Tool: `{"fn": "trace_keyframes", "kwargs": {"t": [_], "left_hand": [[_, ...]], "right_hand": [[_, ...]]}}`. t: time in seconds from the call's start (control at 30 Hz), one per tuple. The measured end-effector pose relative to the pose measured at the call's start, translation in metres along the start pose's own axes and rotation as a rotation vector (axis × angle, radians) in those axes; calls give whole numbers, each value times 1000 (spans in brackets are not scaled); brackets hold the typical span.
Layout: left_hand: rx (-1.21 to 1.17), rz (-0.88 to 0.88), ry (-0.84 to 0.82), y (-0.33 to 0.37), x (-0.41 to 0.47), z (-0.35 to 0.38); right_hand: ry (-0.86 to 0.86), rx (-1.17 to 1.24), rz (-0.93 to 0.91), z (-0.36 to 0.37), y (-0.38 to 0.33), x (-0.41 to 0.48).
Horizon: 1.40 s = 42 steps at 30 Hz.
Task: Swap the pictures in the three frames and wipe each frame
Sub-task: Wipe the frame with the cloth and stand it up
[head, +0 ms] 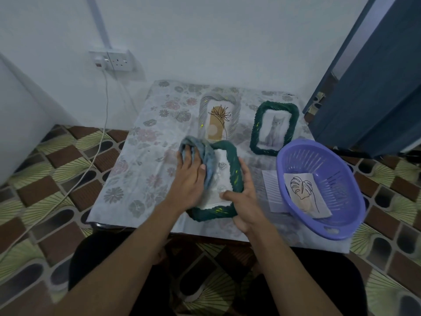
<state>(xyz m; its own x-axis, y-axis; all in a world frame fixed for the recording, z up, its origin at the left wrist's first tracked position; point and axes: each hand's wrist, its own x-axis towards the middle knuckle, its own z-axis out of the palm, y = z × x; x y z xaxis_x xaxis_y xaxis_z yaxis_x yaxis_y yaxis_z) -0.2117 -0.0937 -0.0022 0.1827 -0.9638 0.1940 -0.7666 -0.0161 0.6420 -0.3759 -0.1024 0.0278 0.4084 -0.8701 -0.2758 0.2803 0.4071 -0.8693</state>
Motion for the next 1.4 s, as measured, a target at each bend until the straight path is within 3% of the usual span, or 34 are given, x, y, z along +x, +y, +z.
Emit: {"fn": "trace_keyframes", "kwargs": {"t": [0.1, 0.2, 0.33, 0.47, 0.57, 0.7, 0.77, 1.0, 1.23, 1.4], "left_hand": [[-157, -43, -47, 13, -37, 15], [-194, 40, -109, 24, -67, 22], [145, 137, -64, -6, -56, 22], [302, -65, -23, -38, -11, 4], [115, -135, 76, -28, 8, -17], [-453, -364, 150, 13, -9, -27], [-574, -406, 174, 26, -23, -24], [-618, -347, 133, 28, -66, 7], [-559, -464, 337, 28, -60, 1], [-478, -483, 359, 27, -52, -6]], "right_hand": [[93, 57, -45, 0, -4, 10], [141, 86, -58, -4, -8, 16], [33, 19, 0, -1, -6, 10], [-58, -46, 20, 6, -2, 4], [-113, -68, 15, 10, 1, 1], [-129, -64, -1, 13, 2, 4], [-100, -70, -14, 10, 3, 6], [4, 5, -14, 2, -3, 9], [39, 140, 60, 1, 3, 2], [41, 196, 82, -1, 7, -3]]}}
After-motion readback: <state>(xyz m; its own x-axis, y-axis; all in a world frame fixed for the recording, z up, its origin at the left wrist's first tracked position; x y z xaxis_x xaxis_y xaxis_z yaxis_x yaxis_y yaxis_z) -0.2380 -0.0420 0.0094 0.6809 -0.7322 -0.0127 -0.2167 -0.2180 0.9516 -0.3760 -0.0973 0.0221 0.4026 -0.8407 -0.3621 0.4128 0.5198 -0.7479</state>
